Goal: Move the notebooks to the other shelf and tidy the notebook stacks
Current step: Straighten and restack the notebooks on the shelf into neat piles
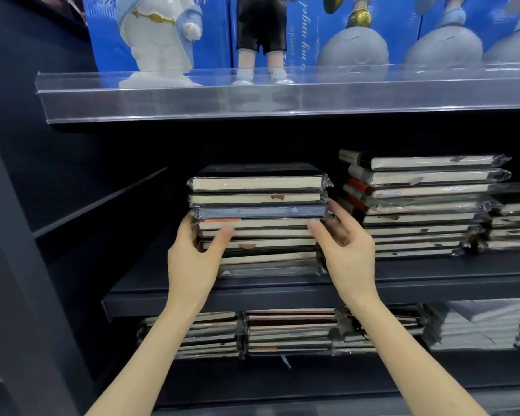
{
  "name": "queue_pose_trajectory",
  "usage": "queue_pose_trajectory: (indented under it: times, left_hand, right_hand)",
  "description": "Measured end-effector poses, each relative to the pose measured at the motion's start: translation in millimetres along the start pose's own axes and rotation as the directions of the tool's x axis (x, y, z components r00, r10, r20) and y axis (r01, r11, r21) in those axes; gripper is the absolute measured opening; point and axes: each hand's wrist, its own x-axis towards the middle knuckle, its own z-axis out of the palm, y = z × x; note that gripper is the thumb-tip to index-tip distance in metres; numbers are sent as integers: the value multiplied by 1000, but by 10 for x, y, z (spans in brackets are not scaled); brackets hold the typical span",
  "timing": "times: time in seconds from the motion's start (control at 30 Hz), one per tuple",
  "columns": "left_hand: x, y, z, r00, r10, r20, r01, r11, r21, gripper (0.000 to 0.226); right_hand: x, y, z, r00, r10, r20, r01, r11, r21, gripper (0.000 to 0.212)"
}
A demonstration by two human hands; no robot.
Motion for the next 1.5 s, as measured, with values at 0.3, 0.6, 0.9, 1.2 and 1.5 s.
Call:
queue_pose_trajectory:
  times: [0.3, 0.6, 0.9, 1.2, 1.5]
  left_hand:
    - [82, -17, 19, 996, 37, -87, -35, 999, 27, 40]
    - [-138, -17, -181, 990, -29, 142, 16, 995, 97, 37]
    - [17, -169, -255, 985, 20, 170, -71, 950, 303, 34]
    - [71, -267, -253, 988, 83, 127, -122, 930, 347, 25]
    - [79, -139, -346, 987, -100, 127, 66, 966, 249, 38]
  right_hand:
    - [134, 35, 56, 998, 11, 59, -8, 999, -39, 28]
    - [106, 92, -209, 957, 99, 273, -79, 993, -83, 49]
    - [149, 107, -218, 931, 122, 343, -73, 986, -153, 37]
    - [117, 160, -203, 952, 79, 294, -25, 983, -183, 41]
    - [110, 87, -225, 942, 116, 315, -104, 993, -55, 37]
